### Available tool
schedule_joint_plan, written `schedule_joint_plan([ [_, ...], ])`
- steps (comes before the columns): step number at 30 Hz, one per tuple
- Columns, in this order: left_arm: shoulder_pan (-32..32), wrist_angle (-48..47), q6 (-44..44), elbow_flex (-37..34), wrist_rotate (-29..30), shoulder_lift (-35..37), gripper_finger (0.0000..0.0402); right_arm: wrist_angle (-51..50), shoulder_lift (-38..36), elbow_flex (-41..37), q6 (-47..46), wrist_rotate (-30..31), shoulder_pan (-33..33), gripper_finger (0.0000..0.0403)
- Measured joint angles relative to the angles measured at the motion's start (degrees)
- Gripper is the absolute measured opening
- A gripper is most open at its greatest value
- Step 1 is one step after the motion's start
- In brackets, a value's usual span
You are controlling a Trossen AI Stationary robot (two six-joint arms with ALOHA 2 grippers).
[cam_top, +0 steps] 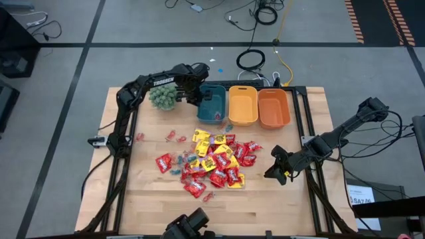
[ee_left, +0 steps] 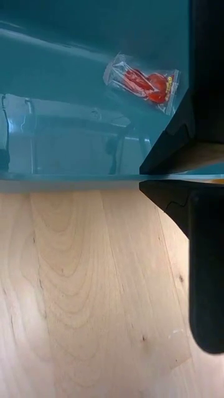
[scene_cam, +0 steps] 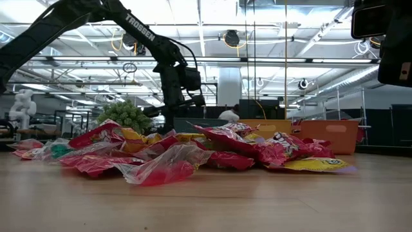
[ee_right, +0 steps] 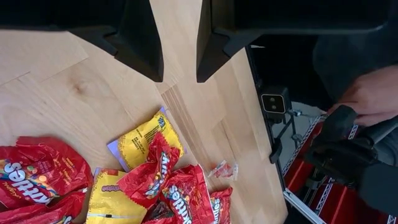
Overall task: Sort candy
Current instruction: Adjust the blue bin
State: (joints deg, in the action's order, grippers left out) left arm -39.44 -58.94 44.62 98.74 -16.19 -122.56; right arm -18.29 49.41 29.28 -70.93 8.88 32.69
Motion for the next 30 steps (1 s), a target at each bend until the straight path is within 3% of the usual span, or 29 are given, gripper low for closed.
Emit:
schedule_joint_plan([
  [5,0.17,-0.53,-1.71,0.00,0.34,0.00,0.0039,0.01,0.02,0.00,0.01,0.00,0.00,0.0086],
  [8,0.37,-1.57,-2.98,0.00,0.85,0.02,0.0062,0.01,0.02,0.00,0.01,0.00,0.00,0.0086],
  [12,0.42,-2.05,-3.02,0.00,1.41,0.02,0.0132,0.01,0.00,0.00,0.01,0.00,0.00,0.0086],
  [17,0.48,0.05,-3.01,0.00,2.76,0.02,0.0254,0.01,0.01,0.00,0.01,0.00,-0.01,0.0086],
  [21,0.62,3.07,-3.04,0.00,2.86,0.02,0.0313,0.01,0.01,0.00,0.01,0.00,-0.02,0.0086],
  [30,0.83,9.83,-3.06,0.00,2.95,0.02,0.0331,0.00,0.01,-0.02,0.01,0.00,-0.01,0.0086],
])
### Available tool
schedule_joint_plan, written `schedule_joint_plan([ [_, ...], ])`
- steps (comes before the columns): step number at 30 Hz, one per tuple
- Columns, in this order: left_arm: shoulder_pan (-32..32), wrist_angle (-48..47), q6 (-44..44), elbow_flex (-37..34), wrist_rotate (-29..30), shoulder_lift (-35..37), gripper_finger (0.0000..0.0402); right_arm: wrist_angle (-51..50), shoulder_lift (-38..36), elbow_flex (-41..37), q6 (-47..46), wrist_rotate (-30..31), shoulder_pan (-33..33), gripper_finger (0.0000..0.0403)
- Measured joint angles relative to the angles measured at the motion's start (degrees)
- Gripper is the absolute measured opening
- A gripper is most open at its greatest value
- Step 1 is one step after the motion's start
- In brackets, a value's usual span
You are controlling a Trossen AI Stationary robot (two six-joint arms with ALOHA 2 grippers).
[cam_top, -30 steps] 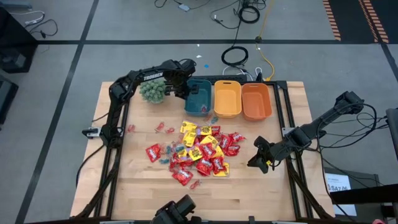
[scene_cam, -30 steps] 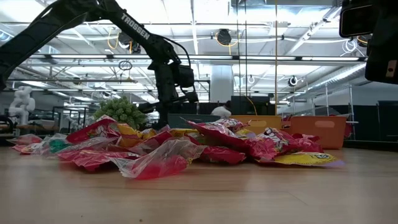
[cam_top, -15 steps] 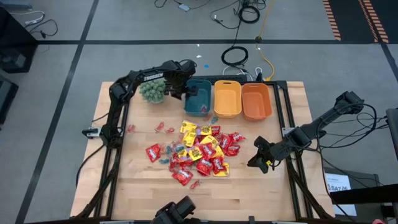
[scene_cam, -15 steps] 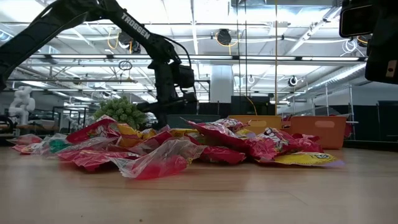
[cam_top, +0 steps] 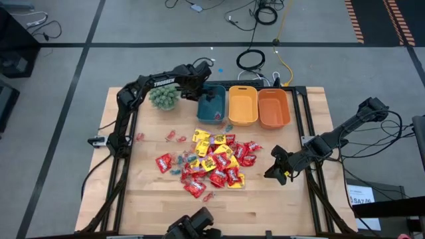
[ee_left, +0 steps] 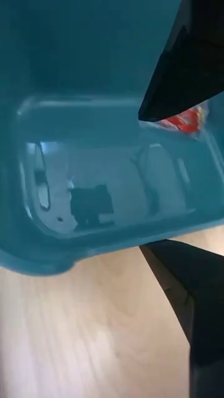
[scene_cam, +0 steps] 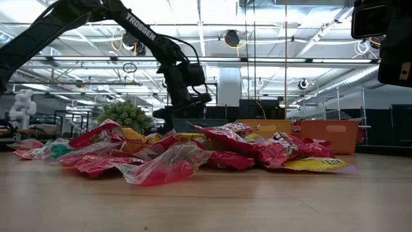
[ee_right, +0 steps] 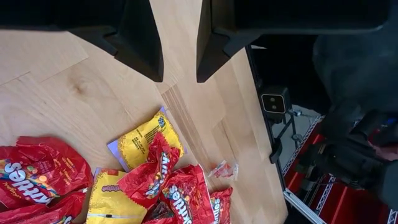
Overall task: Sort candy
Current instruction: Adjust the blue bin
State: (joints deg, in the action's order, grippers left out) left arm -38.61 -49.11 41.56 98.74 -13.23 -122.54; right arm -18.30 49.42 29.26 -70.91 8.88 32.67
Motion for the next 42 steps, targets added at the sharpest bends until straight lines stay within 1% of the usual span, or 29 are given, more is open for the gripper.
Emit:
schedule_joint_plan([
  [8,0.02,4.83,-0.02,0.00,0.00,0.00,0.0332,-0.01,-0.01,-0.02,0.00,0.00,-0.01,0.0086],
  [11,0.07,3.21,-1.21,-0.06,0.12,0.81,0.0332,0.01,0.01,-0.02,0.00,0.00,0.00,0.0086],
  [13,0.91,0.30,-1.65,-0.09,3.49,2.64,0.0332,0.00,0.01,-0.02,0.00,0.00,-0.01,0.0086],
  [17,3.97,-6.30,-0.25,-0.04,14.66,8.91,0.0332,0.01,-0.01,-0.04,0.00,0.00,-0.01,0.0086],
  [18,4.75,-7.08,-0.02,-0.04,16.01,10.75,0.0332,0.04,-0.01,-0.04,0.00,0.00,-0.01,0.0086],
  [21,7.62,-9.65,0.59,-0.04,17.26,16.32,0.0332,0.04,-0.03,-0.04,0.00,0.00,-0.01,0.0086],
  [23,10.49,-11.29,1.41,-0.04,19.50,20.27,0.0332,0.01,-0.01,-0.07,0.00,0.00,-0.01,0.0086],
  [28,20.93,-15.81,1.56,-0.02,29.93,28.35,0.0332,0.04,-0.01,-0.07,-0.65,0.33,-0.01,0.0086],
  [30,25.15,-16.71,1.52,-0.02,31.94,30.15,0.0332,0.02,-0.01,-0.07,-0.79,2.34,-0.01,0.0086],
  [33,29.74,-17.15,-1.79,-0.02,32.16,31.61,0.0332,0.14,-0.01,-0.07,-0.83,8.19,-0.03,0.0086],
  [36,32.53,-16.34,-7.60,-0.02,31.52,32.30,0.0332,0.21,-0.01,-0.07,-1.82,12.56,-0.03,0.0086],
  [38,33.82,-14.38,-9.01,-0.02,31.37,32.37,0.0332,0.27,-0.01,-0.07,-3.42,15.32,-0.24,0.0086],
  [40,34.82,-14.62,-10.74,-0.11,31.26,32.35,0.0332,0.74,-0.01,-0.07,-3.54,17.72,-0.78,0.0086],
  [42,35.80,-13.26,-12.47,-1.78,31.37,32.42,0.0332,1.87,-0.01,-0.07,-3.38,18.25,-1.35,0.0086],
])
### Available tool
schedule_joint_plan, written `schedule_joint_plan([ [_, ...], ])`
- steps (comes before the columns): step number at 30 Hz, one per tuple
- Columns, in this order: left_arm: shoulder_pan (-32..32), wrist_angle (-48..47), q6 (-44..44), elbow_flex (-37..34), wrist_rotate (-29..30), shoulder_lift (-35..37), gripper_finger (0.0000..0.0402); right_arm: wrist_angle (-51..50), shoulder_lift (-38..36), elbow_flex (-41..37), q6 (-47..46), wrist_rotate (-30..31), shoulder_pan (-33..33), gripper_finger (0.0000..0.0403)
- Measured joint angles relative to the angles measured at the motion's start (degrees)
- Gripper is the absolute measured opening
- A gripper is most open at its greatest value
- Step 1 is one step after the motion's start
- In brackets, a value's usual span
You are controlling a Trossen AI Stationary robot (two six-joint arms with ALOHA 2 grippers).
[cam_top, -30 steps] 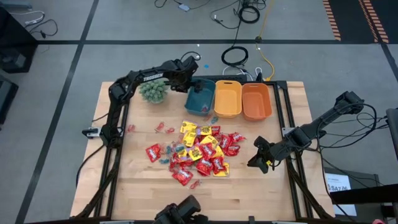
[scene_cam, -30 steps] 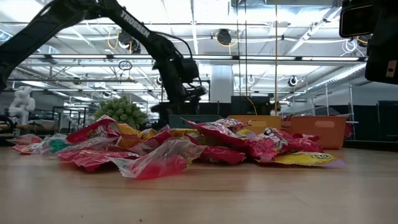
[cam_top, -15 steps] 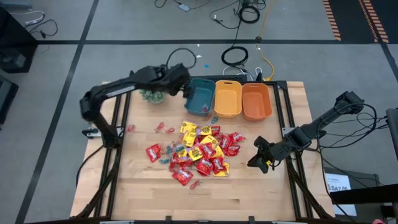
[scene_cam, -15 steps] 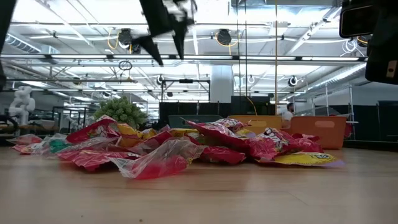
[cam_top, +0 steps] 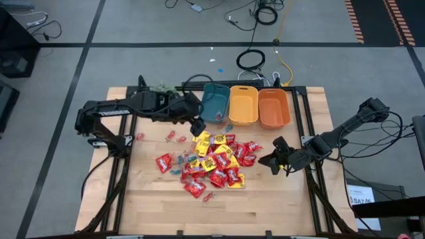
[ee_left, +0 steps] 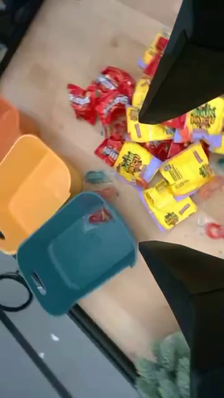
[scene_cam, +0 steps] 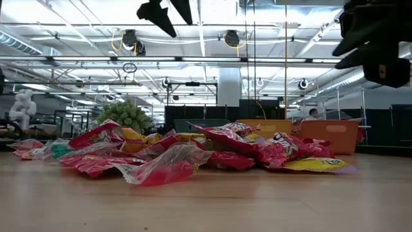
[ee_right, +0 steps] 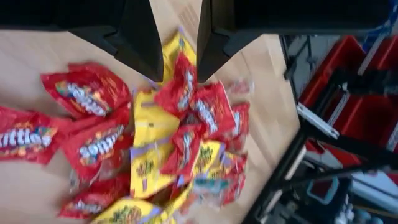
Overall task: Sort candy
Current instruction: Adjust the blue bin
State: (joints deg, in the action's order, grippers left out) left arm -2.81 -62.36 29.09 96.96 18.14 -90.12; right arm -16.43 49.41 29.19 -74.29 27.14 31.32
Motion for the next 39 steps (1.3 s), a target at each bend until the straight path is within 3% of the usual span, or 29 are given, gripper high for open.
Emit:
schedule_joint_plan([
  [4,1.01,5.22,-2.88,-7.60,0.35,1.10,0.0332,6.96,0.02,0.00,5.07,3.68,-2.42,0.0086],
  [7,0.57,14.49,-3.89,-17.25,-1.40,4.31,0.0332,16.65,0.02,0.00,14.92,9.01,-5.08,0.0086],
  [10,-0.89,26.82,-4.37,-29.02,-7.90,8.58,0.0332,25.40,0.03,1.04,25.85,9.13,-9.47,0.0086],
  [12,-2.18,34.02,-5.30,-36.25,-13.03,12.27,0.0332,24.54,0.07,4.66,30.53,7.19,-13.04,0.0086],
  [15,-4.30,39.61,-5.36,-44.84,-17.91,17.94,0.0332,17.03,2.38,13.91,36.71,5.31,-19.01,0.0086],
  [19,-6.21,40.66,-4.20,-51.16,-19.64,24.70,0.0332,-1.71,11.08,30.88,40.28,1.51,-29.16,0.0086],
  [24,-7.26,39.76,-6.98,-52.92,-21.24,31.12,0.0332,-25.02,29.96,54.06,40.36,-15.89,-44.78,0.0086],
  [31,-9.51,39.05,-12.58,-52.86,-22.61,36.02,0.0332,-38.08,56.15,79.29,53.63,-35.09,-55.39,0.0087],
  [35,-11.80,38.84,-16.15,-52.86,-22.66,36.17,0.0332,-46.72,67.94,91.95,58.40,-35.76,-58.39,0.0087],
  [39,-14.33,38.85,-21.39,-52.86,-27.33,36.01,0.0332,-50.55,75.73,101.01,62.91,-35.89,-60.51,0.0087],
])
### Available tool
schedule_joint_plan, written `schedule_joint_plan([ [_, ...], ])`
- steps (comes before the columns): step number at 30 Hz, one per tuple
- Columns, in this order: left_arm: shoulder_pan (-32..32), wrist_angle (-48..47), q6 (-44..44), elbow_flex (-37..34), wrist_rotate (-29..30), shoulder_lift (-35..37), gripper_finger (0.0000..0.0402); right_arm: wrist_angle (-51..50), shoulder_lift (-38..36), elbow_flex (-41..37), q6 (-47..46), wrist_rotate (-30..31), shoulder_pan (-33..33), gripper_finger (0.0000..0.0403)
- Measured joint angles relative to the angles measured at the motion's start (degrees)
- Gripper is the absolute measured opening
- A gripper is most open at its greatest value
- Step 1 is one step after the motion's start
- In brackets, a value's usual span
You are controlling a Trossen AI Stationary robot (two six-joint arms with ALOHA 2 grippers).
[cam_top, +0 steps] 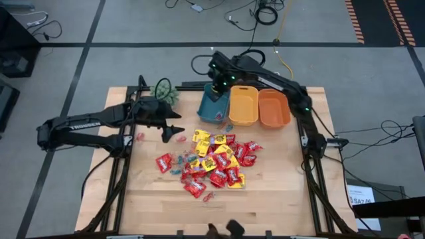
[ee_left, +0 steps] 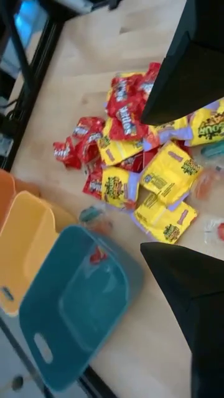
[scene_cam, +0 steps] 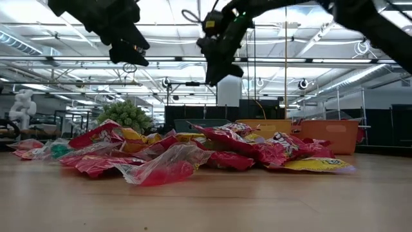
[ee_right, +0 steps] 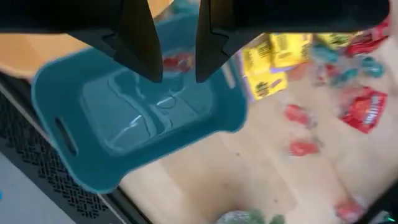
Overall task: Sort candy
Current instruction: Adjust the blue bin
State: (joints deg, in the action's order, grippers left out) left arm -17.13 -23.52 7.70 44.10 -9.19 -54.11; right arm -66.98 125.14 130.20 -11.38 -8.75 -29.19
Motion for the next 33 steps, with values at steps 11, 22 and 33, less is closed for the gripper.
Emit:
schedule_joint_plan([
  [11,-2.18,-4.00,-0.54,0.00,-10.32,0.07,0.0332,0.88,7.29,3.99,5.59,0.70,-5.68,0.0113],
  [22,-4.29,-2.96,1.93,0.00,-8.13,0.05,0.0332,5.78,7.65,4.01,16.27,5.96,-7.83,0.0206],
  [33,-5.00,-2.40,6.83,0.00,-7.85,0.05,0.0331,6.95,11.76,3.99,27.16,8.95,-6.68,0.0162],
])
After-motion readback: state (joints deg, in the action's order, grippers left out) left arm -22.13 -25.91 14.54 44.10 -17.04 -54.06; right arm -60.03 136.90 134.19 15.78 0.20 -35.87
